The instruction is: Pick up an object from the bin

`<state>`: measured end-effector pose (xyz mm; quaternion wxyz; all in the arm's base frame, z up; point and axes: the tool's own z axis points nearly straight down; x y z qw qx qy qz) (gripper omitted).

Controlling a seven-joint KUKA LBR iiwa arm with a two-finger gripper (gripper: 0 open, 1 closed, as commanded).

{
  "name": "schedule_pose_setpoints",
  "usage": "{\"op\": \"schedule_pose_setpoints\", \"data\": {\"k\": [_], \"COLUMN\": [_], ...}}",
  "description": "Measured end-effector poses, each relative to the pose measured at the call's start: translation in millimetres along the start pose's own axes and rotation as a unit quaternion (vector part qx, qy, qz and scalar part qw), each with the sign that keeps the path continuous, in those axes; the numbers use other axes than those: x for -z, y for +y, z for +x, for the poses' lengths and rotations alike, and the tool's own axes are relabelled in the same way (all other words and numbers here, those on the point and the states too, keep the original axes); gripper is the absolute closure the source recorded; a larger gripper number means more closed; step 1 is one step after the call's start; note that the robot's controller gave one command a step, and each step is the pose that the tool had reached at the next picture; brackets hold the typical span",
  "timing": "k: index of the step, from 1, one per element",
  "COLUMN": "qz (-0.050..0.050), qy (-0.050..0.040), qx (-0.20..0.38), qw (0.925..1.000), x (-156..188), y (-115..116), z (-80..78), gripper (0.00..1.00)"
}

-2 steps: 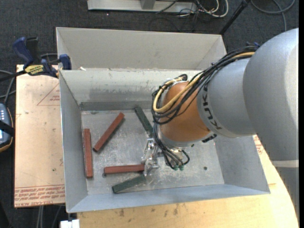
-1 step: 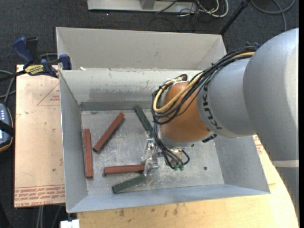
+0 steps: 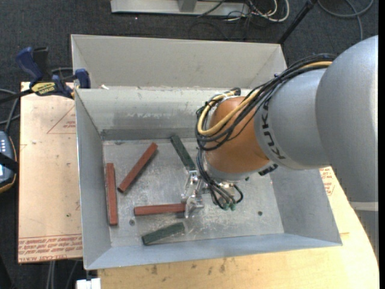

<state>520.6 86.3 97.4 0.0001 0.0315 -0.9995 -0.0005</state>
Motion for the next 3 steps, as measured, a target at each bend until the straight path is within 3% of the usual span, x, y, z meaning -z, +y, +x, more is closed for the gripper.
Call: {"op": "schedule_pose_setpoints", "data": {"k": [1, 2, 3], "qz": [0.0, 0.0, 0.0], "qy": [0.0001, -0.0013, -0.0013], "qx": [-0.005, 0.031, 0.031], "qw": [1.0, 0.9995, 0.9995], "x": [26.5, 157.6, 157.6], "y": [-2.1, 2.8, 2.8], "z": [5.4, 4.5, 4.5], "gripper": [1.0, 1.0, 1.0]}}
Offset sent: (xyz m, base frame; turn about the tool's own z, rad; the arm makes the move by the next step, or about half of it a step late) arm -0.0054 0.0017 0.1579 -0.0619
